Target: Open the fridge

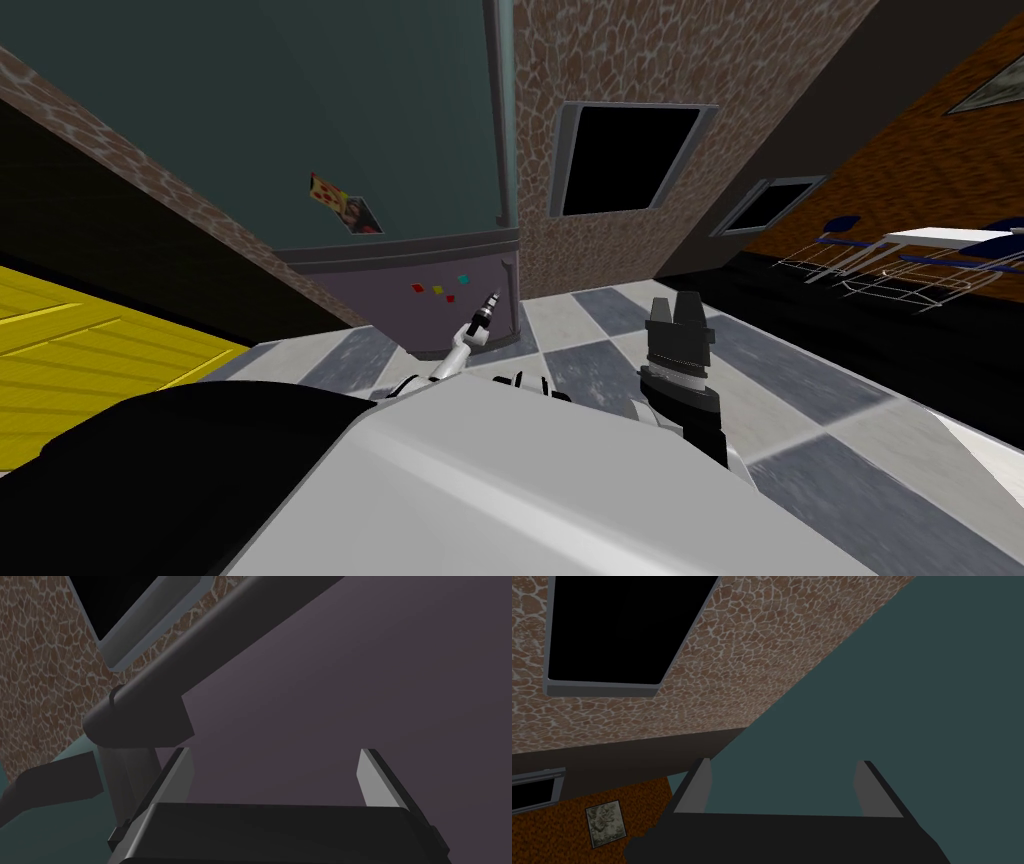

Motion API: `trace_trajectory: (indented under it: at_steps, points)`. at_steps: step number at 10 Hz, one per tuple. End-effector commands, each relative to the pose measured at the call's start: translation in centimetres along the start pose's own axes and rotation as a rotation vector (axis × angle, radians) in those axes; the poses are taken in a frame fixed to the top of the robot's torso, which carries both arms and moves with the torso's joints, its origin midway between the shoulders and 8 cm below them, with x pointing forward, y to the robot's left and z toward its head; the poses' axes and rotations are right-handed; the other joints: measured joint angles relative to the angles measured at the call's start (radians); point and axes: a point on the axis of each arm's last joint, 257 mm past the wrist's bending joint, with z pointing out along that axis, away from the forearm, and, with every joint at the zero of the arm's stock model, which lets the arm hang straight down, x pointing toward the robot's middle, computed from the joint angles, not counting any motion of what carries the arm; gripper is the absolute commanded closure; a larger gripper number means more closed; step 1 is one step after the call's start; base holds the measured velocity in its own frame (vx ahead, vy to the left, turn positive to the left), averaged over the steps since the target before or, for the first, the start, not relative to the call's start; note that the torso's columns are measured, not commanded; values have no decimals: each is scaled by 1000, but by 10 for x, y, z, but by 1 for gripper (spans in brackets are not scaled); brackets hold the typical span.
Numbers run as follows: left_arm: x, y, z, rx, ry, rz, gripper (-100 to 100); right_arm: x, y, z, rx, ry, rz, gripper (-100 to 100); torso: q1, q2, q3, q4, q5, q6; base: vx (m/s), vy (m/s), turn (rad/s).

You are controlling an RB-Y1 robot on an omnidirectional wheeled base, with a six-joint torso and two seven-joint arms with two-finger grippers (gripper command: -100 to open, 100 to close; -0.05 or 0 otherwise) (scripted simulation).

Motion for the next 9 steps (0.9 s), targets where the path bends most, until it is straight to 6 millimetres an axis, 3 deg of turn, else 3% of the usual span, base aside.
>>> trace_trajectory:
  at_steps: [1, 3, 9]
  points:
    - [4, 12, 5, -25, 18, 25, -100, 0, 0, 0, 0, 0, 0, 0, -2, 0, 0, 0, -1, 0, 3, -92, 13]
    - [4, 18, 18, -37, 36, 69, -100, 0, 0, 0, 0, 0, 0, 0, -1, 0, 0, 0, 0, 0, 5, -108, 20]
    - [2, 50, 31, -102, 77, 156, -100, 0, 0, 0, 0, 0, 0, 0, 0, 0, 0, 0, 0, 0, -2, -96, 15]
